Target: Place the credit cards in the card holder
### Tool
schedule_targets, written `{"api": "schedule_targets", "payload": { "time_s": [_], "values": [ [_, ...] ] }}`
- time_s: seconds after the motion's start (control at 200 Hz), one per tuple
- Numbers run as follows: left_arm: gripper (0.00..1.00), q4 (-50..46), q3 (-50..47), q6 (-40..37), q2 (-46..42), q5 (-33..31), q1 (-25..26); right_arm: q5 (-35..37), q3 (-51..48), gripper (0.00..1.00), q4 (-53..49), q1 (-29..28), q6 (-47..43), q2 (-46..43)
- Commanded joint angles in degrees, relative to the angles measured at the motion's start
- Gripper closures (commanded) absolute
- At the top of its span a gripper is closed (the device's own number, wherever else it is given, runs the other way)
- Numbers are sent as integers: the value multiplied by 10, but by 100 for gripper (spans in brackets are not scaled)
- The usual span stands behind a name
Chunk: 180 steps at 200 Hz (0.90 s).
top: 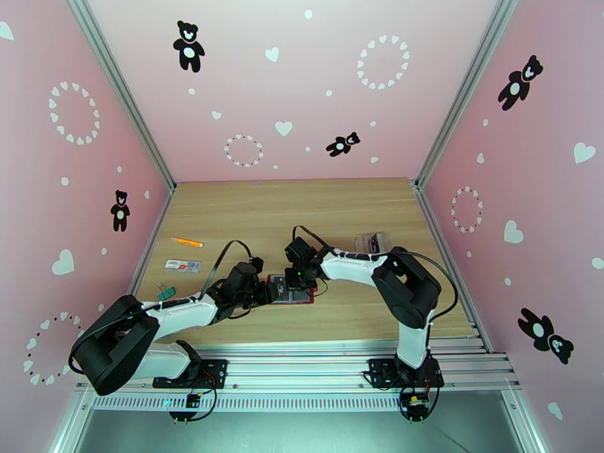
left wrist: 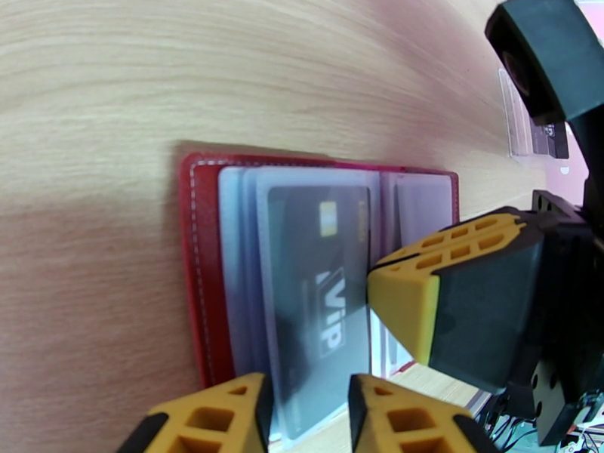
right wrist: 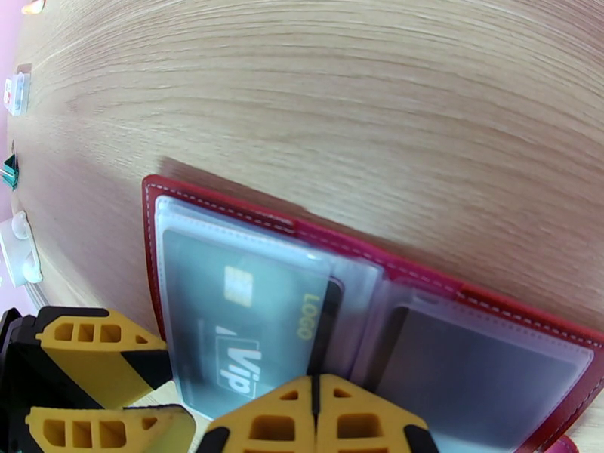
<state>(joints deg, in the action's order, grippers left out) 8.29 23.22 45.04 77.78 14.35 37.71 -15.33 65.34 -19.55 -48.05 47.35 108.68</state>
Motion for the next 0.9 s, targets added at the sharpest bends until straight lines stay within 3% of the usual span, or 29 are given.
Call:
{"api": "schedule_targets", "payload": {
  "time_s": [0.0,0.46,0.605,0.756,0.896],
  "values": [
    [67,6,9,-4,-3,0,7,7,-3,100,-17,-3,-6,20],
    [67,8,23,-2,-26,20,14,0,-14,100,3,-3,-2,-13],
    [67,13,32,0,-24,27,17,11,-18,89,-1,-3,-1,-42],
    [67,13,50,2,-13,30,29,41,-22,67,-22,1,-3,-84],
    [67,9,69,0,9,26,36,88,-26,64,-72,18,-19,-118]
  ]
}}
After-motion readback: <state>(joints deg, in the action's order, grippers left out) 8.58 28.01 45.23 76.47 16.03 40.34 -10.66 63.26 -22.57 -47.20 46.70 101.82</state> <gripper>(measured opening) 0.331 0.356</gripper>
